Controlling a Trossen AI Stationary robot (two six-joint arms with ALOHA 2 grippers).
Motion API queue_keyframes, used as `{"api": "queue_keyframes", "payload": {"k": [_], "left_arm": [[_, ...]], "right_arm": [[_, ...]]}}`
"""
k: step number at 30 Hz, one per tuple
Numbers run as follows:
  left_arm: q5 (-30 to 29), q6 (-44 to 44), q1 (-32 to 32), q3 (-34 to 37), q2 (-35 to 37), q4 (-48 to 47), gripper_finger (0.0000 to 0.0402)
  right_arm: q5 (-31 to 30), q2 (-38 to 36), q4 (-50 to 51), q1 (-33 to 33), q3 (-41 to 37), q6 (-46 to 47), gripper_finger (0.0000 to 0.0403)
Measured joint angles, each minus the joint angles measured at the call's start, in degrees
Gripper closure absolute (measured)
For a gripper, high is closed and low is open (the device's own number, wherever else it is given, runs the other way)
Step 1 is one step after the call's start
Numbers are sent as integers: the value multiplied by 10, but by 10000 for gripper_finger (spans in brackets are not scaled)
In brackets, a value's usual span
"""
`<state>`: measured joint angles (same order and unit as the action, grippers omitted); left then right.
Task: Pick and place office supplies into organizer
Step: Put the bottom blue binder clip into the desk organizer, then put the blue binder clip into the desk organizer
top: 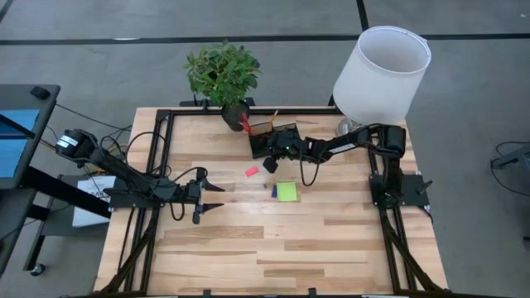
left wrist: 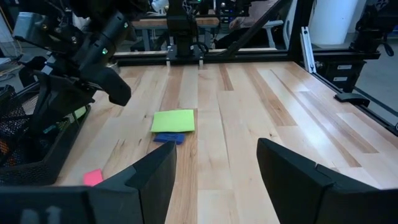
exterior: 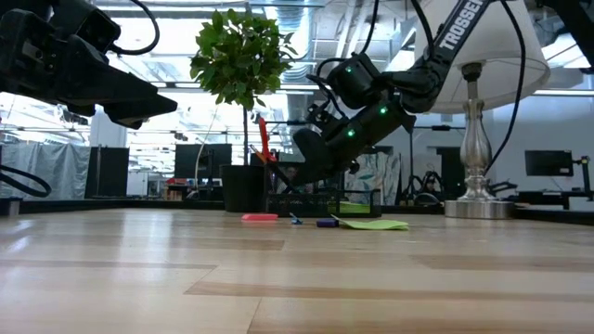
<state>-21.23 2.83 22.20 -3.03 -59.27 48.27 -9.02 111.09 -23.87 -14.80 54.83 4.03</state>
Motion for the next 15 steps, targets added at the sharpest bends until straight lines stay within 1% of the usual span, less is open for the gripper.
{"api": "queue_keyframes", "payload": {"k": [4, 6, 8, 15], "left_arm": [[0, 0, 0, 0, 0, 0, 184], [0, 0, 0, 0, 0, 0, 184], [0, 0, 0, 0, 0, 0, 184], [1, 0, 0, 0, 0, 0, 184]], "right_arm": [[0, 0, -2, 0, 0, 0, 401], [0, 0, -2, 2, 0, 0, 393], [0, 0, -2, 1, 0, 0, 380], [-3, 0, -2, 1, 0, 0, 315]]}}
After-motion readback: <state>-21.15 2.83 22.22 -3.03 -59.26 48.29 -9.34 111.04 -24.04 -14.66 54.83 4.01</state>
